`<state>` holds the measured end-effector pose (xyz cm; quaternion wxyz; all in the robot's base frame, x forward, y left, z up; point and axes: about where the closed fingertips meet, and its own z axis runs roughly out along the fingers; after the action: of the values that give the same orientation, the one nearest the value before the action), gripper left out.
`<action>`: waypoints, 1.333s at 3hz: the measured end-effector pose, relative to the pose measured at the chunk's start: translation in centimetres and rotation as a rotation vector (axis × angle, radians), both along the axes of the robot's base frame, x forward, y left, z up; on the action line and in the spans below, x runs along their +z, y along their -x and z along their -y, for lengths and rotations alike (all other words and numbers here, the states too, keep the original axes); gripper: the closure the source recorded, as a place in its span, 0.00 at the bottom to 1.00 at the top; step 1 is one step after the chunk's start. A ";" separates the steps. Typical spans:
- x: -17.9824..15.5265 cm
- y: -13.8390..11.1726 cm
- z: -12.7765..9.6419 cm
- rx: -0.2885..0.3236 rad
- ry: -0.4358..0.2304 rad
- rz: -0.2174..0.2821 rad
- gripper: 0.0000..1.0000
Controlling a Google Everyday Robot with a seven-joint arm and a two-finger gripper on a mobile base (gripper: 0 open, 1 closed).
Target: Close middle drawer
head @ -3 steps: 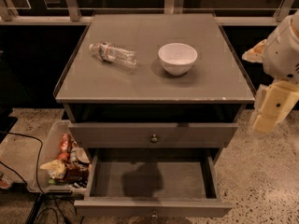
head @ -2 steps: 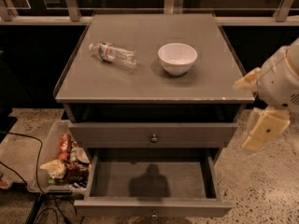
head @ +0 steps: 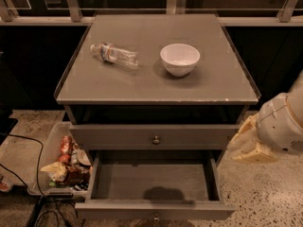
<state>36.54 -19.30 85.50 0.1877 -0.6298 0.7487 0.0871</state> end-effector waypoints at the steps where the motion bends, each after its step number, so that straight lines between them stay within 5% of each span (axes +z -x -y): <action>1: 0.0 0.0 0.0 0.000 0.000 0.000 0.88; 2: 0.0 0.0 0.0 0.000 0.000 0.000 1.00; 4: -8.7 0.8 -0.4 -0.059 -0.041 -0.014 1.00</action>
Offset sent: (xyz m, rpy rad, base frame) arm 0.0000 0.0000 0.0001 -0.0003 0.0000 0.0001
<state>35.75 -18.92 76.82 0.1980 -0.6027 0.7663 0.1013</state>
